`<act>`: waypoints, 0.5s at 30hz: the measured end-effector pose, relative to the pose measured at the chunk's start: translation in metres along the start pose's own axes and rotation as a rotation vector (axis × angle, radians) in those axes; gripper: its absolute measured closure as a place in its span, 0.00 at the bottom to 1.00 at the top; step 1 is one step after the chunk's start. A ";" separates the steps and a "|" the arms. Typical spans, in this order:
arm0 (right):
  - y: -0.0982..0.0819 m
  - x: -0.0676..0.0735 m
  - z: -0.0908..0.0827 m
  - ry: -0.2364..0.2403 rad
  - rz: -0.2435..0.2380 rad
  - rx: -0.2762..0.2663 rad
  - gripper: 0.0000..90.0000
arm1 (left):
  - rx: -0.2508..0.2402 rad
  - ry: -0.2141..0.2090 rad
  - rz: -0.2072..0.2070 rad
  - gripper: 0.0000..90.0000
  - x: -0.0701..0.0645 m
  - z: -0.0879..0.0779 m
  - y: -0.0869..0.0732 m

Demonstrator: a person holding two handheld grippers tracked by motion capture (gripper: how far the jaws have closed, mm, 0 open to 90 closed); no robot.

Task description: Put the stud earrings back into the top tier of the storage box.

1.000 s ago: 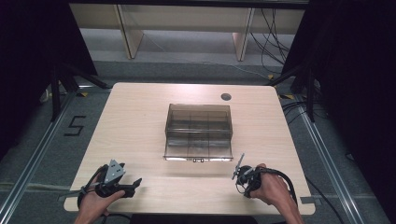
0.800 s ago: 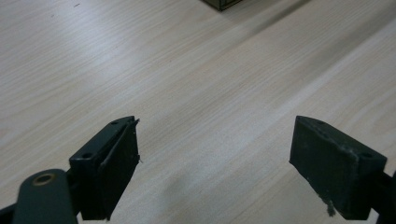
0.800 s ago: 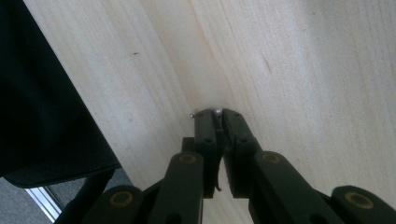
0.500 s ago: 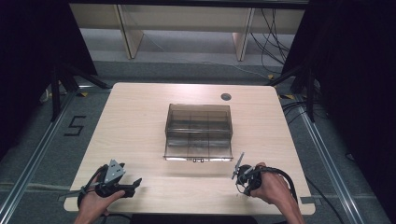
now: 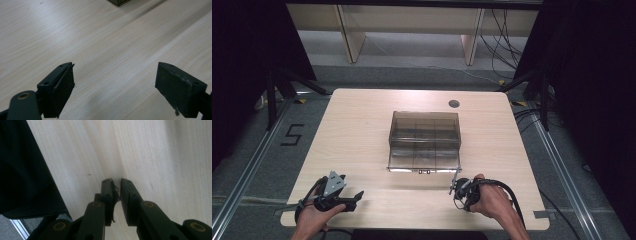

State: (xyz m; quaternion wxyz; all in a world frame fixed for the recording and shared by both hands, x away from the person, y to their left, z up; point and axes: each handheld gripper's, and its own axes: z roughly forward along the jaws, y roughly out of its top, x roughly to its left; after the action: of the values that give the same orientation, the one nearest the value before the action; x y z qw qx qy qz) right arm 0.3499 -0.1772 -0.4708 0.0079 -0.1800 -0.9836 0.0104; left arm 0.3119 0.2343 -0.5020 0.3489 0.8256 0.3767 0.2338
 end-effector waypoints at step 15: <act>-0.001 -0.001 0.004 0.009 -0.016 0.007 0.96 | -0.001 0.008 -0.004 0.17 0.000 -0.001 0.000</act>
State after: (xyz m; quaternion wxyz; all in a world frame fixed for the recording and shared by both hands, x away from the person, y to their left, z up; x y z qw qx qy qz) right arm 0.3507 -0.1790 -0.4746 0.0131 -0.1723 -0.9849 0.0132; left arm 0.3114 0.2344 -0.5017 0.3481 0.8239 0.3796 0.2365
